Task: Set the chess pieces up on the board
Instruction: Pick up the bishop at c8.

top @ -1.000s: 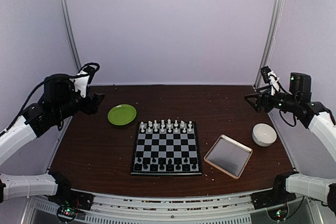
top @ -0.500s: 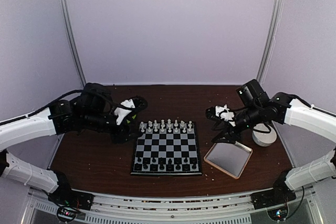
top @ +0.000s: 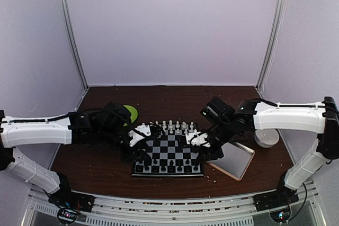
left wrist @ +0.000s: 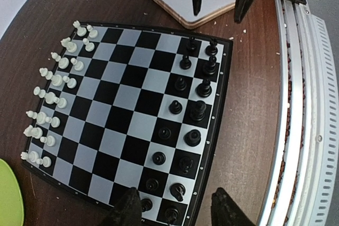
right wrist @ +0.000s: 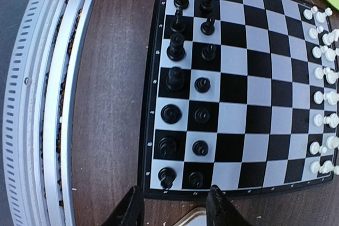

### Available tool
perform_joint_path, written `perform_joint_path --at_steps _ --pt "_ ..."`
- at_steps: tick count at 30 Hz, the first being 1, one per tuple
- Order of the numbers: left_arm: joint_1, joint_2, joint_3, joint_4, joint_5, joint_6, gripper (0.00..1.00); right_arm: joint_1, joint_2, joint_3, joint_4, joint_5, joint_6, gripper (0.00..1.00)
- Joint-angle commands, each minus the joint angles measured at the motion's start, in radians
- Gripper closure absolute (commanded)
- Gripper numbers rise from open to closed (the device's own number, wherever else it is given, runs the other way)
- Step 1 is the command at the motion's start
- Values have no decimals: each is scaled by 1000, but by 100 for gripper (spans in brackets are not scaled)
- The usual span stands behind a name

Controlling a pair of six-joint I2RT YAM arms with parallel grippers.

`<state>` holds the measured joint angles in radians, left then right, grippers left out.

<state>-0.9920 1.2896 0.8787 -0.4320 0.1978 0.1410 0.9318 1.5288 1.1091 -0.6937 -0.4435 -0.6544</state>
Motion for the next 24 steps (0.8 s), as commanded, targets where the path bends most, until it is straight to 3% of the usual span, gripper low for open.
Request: perform_joint_path --at_steps 1,15,24 --pt "4 -87 -80 133 -25 -71 53 48 100 118 -52 75 29 59" --pt "55 -367 -240 156 -166 -322 48 112 336 303 -160 93 22 67" --pt "59 -400 -252 160 -193 -312 48 123 367 318 -158 100 27 73"
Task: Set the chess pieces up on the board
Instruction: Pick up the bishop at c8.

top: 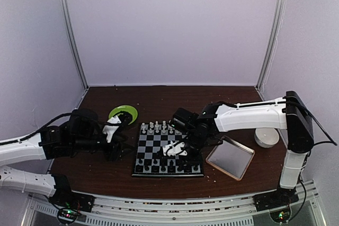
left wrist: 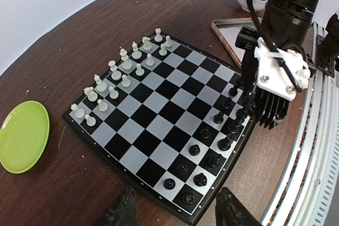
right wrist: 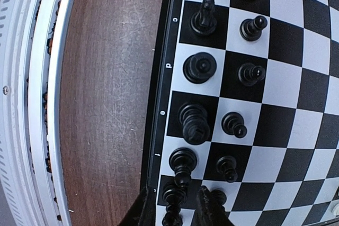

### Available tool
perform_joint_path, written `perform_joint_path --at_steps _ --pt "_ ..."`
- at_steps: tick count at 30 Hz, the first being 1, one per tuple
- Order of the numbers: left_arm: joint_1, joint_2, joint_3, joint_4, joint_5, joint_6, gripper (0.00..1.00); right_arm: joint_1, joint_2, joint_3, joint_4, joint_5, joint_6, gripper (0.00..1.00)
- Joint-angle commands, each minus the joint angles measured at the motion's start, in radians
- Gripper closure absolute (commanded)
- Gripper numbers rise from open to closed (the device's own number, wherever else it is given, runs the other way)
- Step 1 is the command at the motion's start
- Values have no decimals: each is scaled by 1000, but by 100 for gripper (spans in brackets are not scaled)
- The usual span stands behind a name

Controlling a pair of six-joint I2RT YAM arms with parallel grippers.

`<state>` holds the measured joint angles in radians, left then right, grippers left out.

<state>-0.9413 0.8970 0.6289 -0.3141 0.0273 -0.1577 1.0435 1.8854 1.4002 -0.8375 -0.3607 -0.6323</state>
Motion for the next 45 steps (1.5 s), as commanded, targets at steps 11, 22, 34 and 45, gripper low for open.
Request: perform_joint_path --at_steps 11,22,34,45 --pt "8 2 -4 52 -13 -9 48 13 55 62 -24 18 12 80" --pt "9 41 8 53 1 3 48 16 66 69 -35 17 13 94" --pt "7 34 3 50 5 9 48 15 76 82 -46 11 18 96" --pt "-4 192 70 33 151 66 54 -16 -161 45 -105 -30 8 98"
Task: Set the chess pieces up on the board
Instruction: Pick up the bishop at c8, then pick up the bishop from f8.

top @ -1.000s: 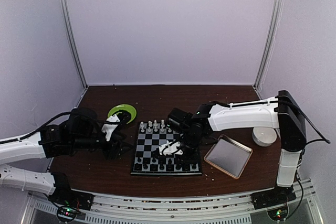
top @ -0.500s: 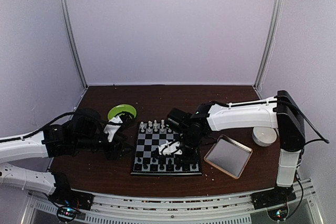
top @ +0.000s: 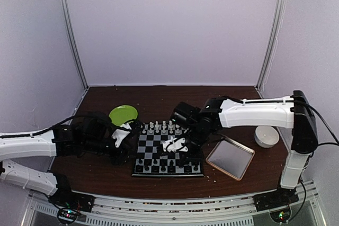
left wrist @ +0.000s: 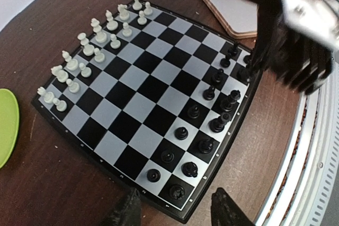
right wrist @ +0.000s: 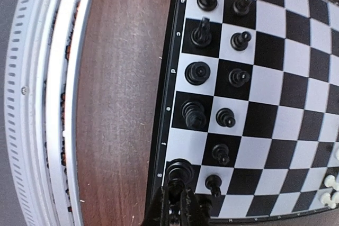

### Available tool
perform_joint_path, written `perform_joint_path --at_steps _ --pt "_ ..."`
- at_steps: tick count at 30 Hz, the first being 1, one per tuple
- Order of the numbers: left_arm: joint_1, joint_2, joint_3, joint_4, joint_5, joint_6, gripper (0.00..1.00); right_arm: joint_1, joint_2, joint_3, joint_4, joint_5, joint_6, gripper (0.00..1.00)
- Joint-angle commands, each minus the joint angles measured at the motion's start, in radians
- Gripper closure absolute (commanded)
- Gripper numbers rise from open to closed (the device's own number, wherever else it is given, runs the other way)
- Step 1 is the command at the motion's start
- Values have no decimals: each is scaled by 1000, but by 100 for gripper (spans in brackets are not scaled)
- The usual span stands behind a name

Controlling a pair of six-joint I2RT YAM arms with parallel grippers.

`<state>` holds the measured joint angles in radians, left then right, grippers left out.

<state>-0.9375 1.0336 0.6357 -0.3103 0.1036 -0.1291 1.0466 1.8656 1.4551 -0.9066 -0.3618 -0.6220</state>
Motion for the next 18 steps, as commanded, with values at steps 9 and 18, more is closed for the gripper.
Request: perform_joint_path --at_steps 9,18 --pt "-28 252 163 28 120 107 57 -113 -286 -81 -14 -88 24 98" --pt "-73 438 274 -42 134 173 57 -155 -329 -148 33 -104 37 98"
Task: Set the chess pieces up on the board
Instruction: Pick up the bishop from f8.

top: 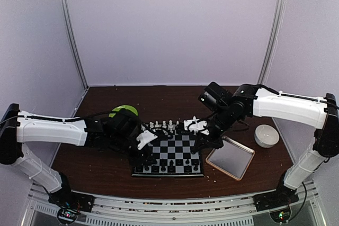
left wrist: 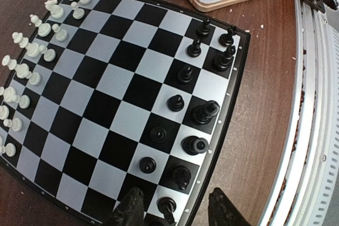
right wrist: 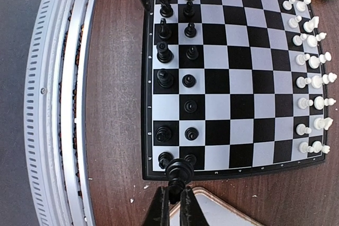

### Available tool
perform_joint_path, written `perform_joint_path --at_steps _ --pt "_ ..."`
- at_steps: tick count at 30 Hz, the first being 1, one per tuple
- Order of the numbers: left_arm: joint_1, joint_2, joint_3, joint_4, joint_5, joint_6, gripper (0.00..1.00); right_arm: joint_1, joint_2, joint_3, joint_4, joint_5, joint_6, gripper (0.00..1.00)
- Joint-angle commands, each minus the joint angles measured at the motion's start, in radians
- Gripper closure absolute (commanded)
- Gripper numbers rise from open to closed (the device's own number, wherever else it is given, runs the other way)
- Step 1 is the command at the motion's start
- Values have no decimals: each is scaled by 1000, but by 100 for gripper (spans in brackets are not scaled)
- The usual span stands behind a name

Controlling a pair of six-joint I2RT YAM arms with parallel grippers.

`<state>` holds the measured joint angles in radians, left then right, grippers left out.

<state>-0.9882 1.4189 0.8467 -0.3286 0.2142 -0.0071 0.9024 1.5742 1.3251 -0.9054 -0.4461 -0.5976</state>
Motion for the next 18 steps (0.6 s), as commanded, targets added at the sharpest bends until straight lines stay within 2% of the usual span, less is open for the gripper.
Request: perform_joint_path --at_steps 1,10,18 --pt "-27 69 72 -31 20 54 57 -14 -39 -18 33 -21 13 98" --pt "-38 147 87 -44 6 78 58 -31 -46 -42 45 -25 12 98" --pt "-38 174 82 -42 4 94 63 -33 -33 -38 45 -26 12 98"
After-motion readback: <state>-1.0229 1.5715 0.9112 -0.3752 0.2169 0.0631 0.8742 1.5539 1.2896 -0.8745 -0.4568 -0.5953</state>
